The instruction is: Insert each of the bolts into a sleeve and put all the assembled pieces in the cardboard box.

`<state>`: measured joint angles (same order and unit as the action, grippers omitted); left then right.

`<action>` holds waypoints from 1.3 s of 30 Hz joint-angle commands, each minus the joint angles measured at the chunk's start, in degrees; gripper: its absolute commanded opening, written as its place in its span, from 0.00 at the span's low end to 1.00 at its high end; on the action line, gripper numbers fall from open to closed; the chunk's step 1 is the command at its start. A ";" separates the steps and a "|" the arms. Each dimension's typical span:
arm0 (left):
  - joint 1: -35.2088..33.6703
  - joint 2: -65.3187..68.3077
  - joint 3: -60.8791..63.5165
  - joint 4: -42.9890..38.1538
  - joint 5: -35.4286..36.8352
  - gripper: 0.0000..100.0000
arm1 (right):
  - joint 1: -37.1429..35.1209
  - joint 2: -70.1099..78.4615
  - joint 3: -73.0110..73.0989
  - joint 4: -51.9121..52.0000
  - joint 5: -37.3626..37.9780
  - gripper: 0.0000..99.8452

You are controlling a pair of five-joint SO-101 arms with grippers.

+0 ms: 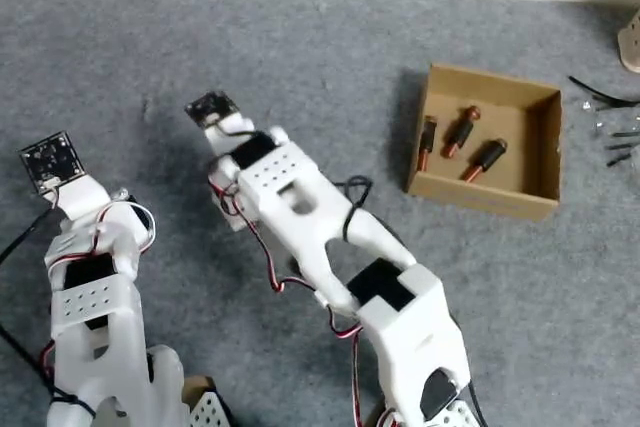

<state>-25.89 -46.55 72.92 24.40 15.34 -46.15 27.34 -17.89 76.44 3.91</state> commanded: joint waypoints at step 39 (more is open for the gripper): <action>-0.31 -1.27 -0.84 -1.23 0.53 0.00 | 1.36 -0.22 7.08 17.89 -6.86 0.25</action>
<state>-25.89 -46.55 72.92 24.40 15.34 -44.75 27.52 -8.84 95.52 0.13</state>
